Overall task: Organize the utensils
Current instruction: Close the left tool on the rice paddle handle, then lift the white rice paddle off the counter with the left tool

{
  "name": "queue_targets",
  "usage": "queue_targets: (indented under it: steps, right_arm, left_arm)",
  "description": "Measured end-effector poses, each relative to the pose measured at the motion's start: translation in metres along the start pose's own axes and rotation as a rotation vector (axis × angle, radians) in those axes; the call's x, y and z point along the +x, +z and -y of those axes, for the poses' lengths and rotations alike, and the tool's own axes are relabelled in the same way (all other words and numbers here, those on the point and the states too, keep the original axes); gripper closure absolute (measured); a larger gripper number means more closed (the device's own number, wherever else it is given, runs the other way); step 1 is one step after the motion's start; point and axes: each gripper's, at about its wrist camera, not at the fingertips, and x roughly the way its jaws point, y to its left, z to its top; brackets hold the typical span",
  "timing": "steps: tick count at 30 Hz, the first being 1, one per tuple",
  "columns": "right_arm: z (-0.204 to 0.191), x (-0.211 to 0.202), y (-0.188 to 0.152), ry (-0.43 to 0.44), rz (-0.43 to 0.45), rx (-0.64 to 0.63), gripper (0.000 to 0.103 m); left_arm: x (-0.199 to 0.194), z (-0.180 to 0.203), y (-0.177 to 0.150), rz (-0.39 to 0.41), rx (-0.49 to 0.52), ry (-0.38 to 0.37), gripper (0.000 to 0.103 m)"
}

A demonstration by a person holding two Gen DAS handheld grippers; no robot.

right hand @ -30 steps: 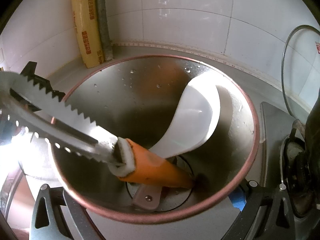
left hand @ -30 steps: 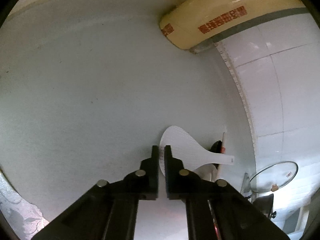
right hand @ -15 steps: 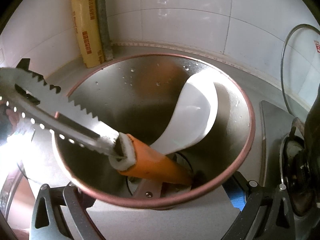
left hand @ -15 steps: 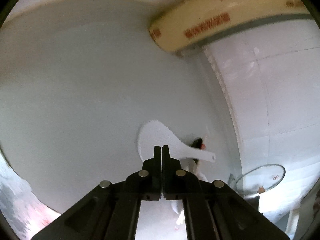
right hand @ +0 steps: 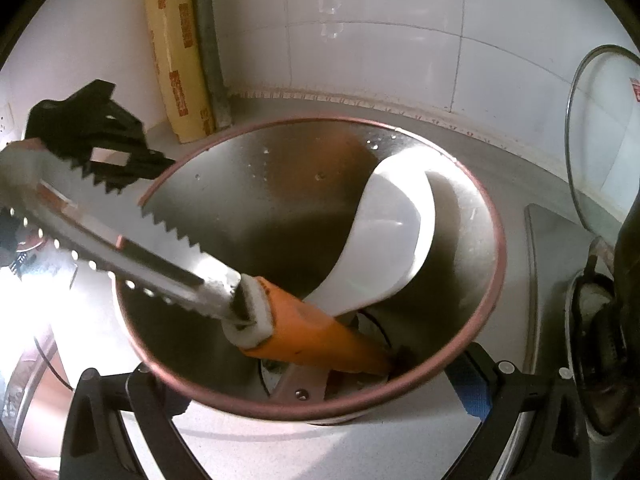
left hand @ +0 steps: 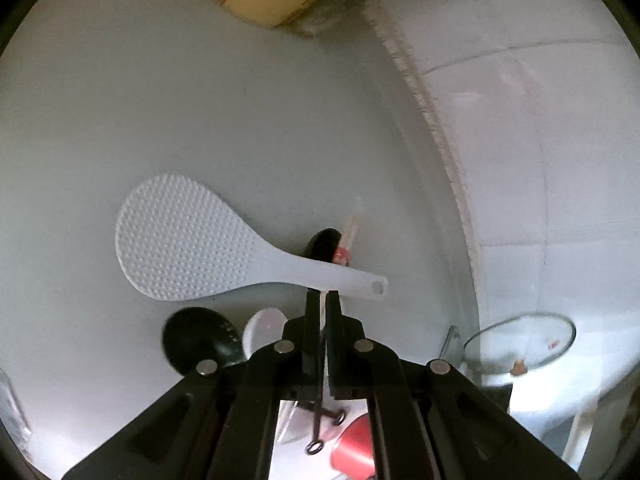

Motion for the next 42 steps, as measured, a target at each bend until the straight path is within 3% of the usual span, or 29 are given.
queue_targets:
  steps: [1,3,5,11,21,26,33,36,42]
  right_arm:
    - [0.001,0.0,0.0,0.002,0.003,0.002,0.0]
    - [0.002,0.0,0.001,0.005,0.007,0.004,0.0]
    - [0.003,0.001,0.002,0.008,0.007,0.007,0.0]
    - [0.005,0.002,0.003,0.021,0.006,0.008,0.0]
    - [0.007,0.007,0.008,0.035,-0.003,0.004,0.0]
    - [0.01,0.007,0.008,0.037,-0.004,0.009,0.0]
    - [0.009,0.008,0.006,0.039,-0.004,0.012,0.0]
    - [0.01,0.008,0.006,0.04,-0.003,0.014,0.0]
    - [0.013,0.01,0.005,0.045,-0.007,0.021,0.0]
  left_arm:
    - [0.003,-0.002,0.0,0.006,-0.027,0.002,0.095]
    - [0.006,-0.004,-0.002,0.029,-0.066,-0.001,0.076]
    - [0.009,-0.007,-0.005,0.042,-0.111,-0.016,0.069]
    - [0.012,-0.013,-0.007,0.055,-0.205,-0.054,0.068]
    - [0.012,-0.027,-0.001,0.1,-0.322,-0.027,0.068]
    - [0.006,-0.041,0.008,0.141,-0.443,-0.047,0.068]
    - [-0.001,-0.048,0.017,0.177,-0.535,-0.032,0.071]
    - [-0.004,-0.052,0.017,0.195,-0.564,-0.037,0.086]
    - [-0.015,-0.063,0.019,0.244,-0.561,-0.061,0.101]
